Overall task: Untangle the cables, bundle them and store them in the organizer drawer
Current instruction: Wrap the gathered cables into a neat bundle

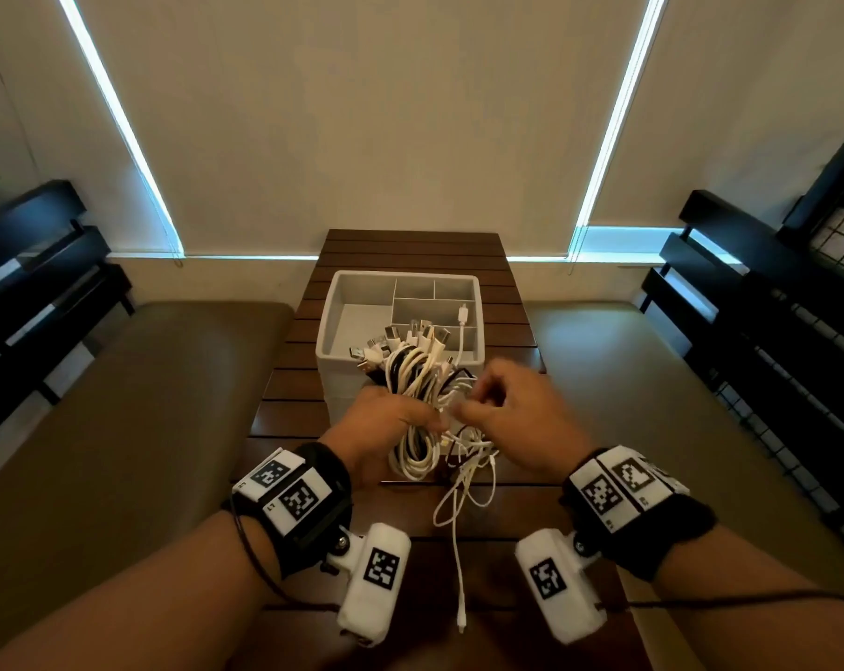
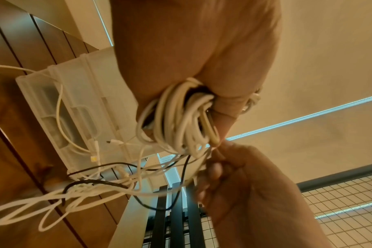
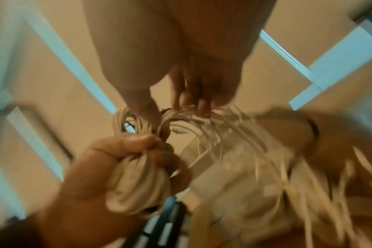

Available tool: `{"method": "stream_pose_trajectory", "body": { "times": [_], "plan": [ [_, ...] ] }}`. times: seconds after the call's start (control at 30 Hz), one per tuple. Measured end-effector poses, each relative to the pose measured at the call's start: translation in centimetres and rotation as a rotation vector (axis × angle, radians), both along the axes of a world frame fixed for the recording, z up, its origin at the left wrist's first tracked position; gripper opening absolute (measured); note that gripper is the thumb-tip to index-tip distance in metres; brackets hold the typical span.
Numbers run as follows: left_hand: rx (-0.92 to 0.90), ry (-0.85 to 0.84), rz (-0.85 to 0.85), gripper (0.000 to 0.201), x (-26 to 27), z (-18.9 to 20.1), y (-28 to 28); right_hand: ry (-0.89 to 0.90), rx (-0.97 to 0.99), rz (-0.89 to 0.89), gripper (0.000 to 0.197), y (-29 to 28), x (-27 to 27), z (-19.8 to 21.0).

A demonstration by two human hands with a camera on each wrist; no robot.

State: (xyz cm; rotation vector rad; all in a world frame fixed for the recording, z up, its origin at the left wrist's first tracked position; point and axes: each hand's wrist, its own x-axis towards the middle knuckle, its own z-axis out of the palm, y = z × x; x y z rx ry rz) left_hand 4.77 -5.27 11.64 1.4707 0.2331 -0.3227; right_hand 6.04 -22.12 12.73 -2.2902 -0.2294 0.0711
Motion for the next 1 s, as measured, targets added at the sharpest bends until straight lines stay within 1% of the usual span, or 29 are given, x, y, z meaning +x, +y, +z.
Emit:
{"method": "stream_pose_trajectory", "body": {
  "times": [0.07, 0.1, 0.13, 0.17, 0.23, 0.33, 0.4, 0.43, 0.47, 0.57, 0.63, 0.7, 0.73, 0.8, 0.83, 0.9, 1.0],
  "plan": [
    [-0.019, -0.009, 0.013, 0.014, 0.2, -0.1, -0.2, 0.341, 0.224, 0.04, 0.045, 0.2, -0.3, -0.5],
    [-0.043, 0.002, 0.023, 0.012, 0.2, -0.1, -0.3, 0.476, 0.322, 0.079, 0.052, 0.3, -0.5, -0.6],
    [-0.074, 0.015, 0.029, 0.015, 0.3, -0.1, -0.4, 0.553, 0.378, 0.133, 0.056, 0.5, -0.6, -0.7],
    [-0.11, 0.02, 0.024, 0.02, 0.3, -0.2, -0.5, 0.59, 0.406, 0.187, 0.055, 0.7, -0.7, -0.8],
    [-0.135, 0.039, -0.001, 0.023, 0.2, -0.3, -0.8, 0.629, 0.455, 0.264, 0.045, 1.3, -0.7, -1.3],
    [-0.096, -0.015, 0.008, 0.014, 0.2, -0.5, -1.5, 0.69, 0.568, 0.274, 0.04, 2.6, -0.7, -2.1],
    [-0.104, -0.042, 0.021, 0.01, 0.3, -0.7, -1.7, 0.686, 0.608, 0.248, 0.032, 3.2, -0.7, -2.6],
    [-0.107, -0.052, 0.021, 0.011, 0.3, -0.8, -1.6, 0.667, 0.606, 0.24, 0.027, 3.5, -0.8, -2.7],
    [-0.105, -0.057, 0.023, 0.013, 0.4, -1.0, -1.5, 0.638, 0.594, 0.238, 0.026, 3.7, -1.0, -2.8],
    [-0.116, -0.049, 0.012, 0.021, 0.4, -1.2, -1.4, 0.5, 0.537, 0.16, 0.034, 4.1, -1.5, -2.9],
    [-0.132, -0.048, -0.004, 0.024, 0.2, -1.0, -1.4, 0.46, 0.541, 0.13, 0.038, 4.4, -1.7, -3.0],
    [-0.174, -0.042, -0.033, 0.033, 0.1, -0.7, -1.4, 0.44, 0.537, 0.098, 0.026, 4.7, -1.6, -3.3],
    [-0.21, -0.033, -0.067, 0.038, 0.1, -0.5, -1.3, 0.434, 0.542, 0.08, 0.024, 4.8, -1.6, -3.3],
    [-0.29, 0.005, -0.156, 0.04, 0.0, -0.4, -1.3, 0.445, 0.542, 0.051, 0.036, 4.7, -1.7, -3.0],
    [-0.315, 0.02, -0.172, 0.04, 0.0, -0.4, -1.4, 0.442, 0.533, 0.049, 0.039, 4.6, -1.7, -2.8],
    [-0.346, 0.034, -0.153, 0.041, 0.1, -0.7, -1.7, 0.427, 0.5, 0.077, 0.041, 4.2, -1.7, -2.5],
    [-0.35, 0.037, -0.089, 0.047, 0.3, -0.9, -2.0, 0.398, 0.432, 0.125, 0.043, 3.8, -1.4, -2.3]
  ]
}}
